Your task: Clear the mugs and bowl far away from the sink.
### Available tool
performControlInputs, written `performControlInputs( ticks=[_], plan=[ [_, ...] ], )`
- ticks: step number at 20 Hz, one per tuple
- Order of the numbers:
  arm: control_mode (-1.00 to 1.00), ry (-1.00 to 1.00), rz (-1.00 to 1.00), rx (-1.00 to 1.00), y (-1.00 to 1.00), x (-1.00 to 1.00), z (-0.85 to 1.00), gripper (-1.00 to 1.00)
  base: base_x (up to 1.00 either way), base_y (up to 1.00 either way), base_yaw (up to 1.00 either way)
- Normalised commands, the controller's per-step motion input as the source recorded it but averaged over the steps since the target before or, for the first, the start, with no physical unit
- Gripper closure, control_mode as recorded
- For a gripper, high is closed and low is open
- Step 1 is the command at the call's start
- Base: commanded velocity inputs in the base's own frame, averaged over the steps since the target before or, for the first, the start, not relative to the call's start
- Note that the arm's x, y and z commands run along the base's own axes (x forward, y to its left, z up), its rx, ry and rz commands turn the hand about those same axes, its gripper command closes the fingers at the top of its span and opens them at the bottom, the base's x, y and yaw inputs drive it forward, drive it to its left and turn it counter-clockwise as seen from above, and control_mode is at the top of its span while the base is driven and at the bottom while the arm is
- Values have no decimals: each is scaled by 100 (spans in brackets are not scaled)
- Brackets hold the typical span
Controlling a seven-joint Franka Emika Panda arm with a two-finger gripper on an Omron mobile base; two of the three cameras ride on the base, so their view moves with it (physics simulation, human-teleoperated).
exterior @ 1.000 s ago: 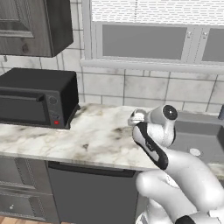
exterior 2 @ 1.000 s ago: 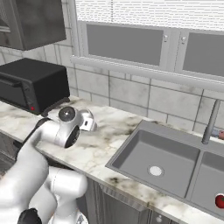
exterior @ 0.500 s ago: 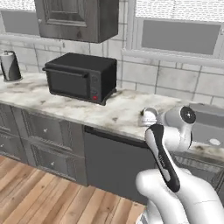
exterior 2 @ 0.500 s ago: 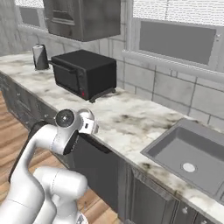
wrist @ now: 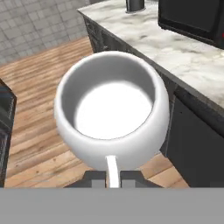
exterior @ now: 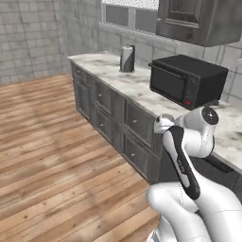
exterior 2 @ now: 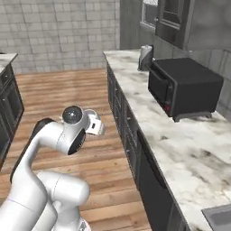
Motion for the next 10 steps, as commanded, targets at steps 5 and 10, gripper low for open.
performControlInputs(
  ticks=[5, 10],
  plan=[
    [100, 0, 0, 0, 0, 0, 0, 100, -6, 0, 93],
    [100, 0, 0, 0, 0, 0, 0, 100, -5, 0, 93]
  ],
)
